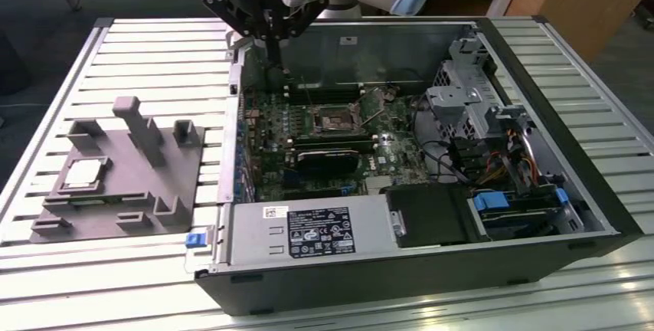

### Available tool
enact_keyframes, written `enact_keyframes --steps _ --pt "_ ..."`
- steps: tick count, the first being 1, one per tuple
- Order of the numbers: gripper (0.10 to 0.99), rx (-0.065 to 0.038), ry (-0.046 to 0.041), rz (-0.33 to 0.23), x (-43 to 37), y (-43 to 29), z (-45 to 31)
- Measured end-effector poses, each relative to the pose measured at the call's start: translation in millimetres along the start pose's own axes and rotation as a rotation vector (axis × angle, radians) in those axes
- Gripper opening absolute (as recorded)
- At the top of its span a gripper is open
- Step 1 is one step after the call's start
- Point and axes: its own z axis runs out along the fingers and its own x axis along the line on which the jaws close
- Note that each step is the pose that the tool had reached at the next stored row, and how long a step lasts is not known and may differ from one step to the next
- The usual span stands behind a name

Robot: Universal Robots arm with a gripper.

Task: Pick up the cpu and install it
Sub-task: 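Reach for the cpu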

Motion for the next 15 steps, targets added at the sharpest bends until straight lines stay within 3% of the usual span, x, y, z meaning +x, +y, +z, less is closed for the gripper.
enact_keyframes --steps 15 --pt "0.106 0.0 0.0 0.0 3.6 -0.3 0.3"
